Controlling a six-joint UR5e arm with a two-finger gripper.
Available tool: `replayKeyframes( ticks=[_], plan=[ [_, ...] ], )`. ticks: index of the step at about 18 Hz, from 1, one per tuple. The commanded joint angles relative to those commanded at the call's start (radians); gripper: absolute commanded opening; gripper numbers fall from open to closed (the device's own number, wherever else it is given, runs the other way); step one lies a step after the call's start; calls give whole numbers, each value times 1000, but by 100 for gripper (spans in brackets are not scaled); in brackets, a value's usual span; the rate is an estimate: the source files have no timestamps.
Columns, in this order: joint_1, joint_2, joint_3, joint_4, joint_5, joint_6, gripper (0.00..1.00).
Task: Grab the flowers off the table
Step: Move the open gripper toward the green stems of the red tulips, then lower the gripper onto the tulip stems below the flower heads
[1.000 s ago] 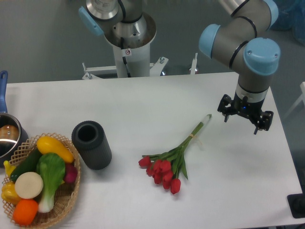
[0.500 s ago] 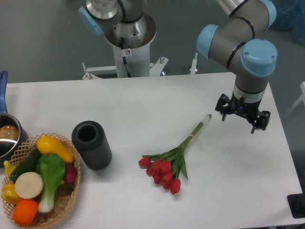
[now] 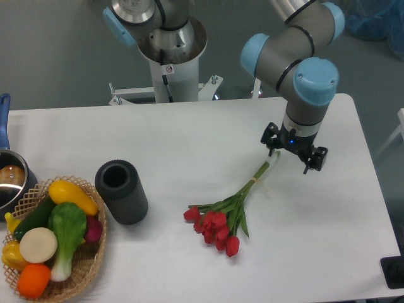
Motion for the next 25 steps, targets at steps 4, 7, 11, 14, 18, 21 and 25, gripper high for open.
replayKeyframes(
  ticks=[4, 7, 11, 14, 18, 21, 25],
  plan=[
    [-55, -2, -12, -11, -4, 5, 100],
    [-142, -15, -34, -12, -1, -3, 100],
    [-187, -72, -29, -5, -8, -54, 100],
    [-170, -65, -38, -5, -44, -46, 100],
    [-141, -66, -40, 8, -74, -45, 100],
    [-115, -64, -31, 14, -78, -41, 100],
    [-126, -91, -31, 54, -80, -60, 100]
  ],
)
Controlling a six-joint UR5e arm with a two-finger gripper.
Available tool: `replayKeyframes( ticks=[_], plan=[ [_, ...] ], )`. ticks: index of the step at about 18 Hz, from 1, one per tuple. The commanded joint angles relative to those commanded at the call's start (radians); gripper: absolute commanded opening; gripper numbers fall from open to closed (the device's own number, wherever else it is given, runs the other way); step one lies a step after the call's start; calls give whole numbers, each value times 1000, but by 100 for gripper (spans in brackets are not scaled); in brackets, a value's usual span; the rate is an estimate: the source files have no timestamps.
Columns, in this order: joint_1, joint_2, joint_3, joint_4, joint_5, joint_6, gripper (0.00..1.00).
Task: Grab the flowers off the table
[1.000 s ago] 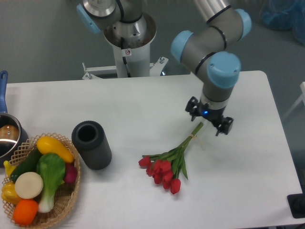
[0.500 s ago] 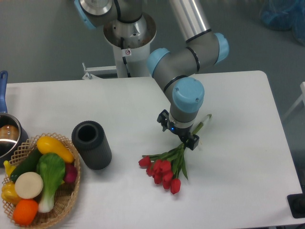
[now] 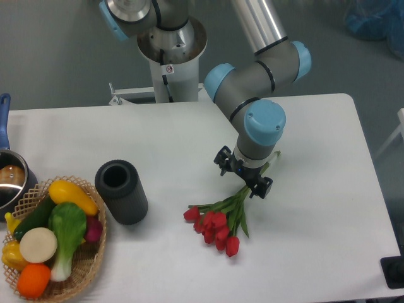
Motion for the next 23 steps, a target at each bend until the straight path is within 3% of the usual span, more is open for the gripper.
replayKeyframes(
  ticks=[8, 9, 12, 15, 23],
  plan=[
    [-32, -35, 0, 32, -52, -61, 100],
    [-41, -40, 0, 43, -51, -64, 96],
    [-48, -41, 2, 52, -51, -69, 54],
    [-48, -37, 2, 54, -46, -69, 1],
    [-8, 27, 31, 43, -20, -87, 0]
  ],
)
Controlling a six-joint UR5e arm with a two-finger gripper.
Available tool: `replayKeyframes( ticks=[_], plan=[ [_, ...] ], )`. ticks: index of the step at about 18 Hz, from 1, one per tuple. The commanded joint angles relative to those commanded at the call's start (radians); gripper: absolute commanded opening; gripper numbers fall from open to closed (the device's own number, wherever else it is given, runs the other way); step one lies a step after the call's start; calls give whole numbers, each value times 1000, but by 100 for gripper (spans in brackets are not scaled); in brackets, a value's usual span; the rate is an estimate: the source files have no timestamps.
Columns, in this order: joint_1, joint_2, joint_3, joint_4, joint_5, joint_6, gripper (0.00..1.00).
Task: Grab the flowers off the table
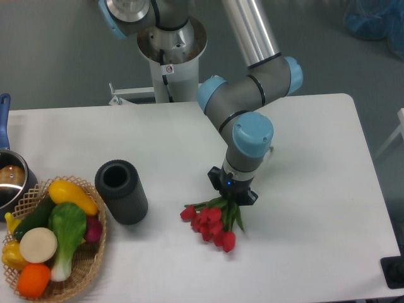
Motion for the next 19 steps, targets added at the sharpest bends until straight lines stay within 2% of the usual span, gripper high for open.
replayKeyframes(
  ticks=[3, 8, 11, 13, 17, 19],
  plan=[
    [35, 14, 6, -11, 0, -2, 0],
    [91, 54, 37, -77, -1, 9, 0],
    [95, 68, 69, -120, 0, 12, 0],
    [95, 66, 89, -121, 6, 12, 0],
    [83, 61, 106, -126, 98, 12, 0],
    [68, 63, 114, -127, 100, 12, 0]
  ],
)
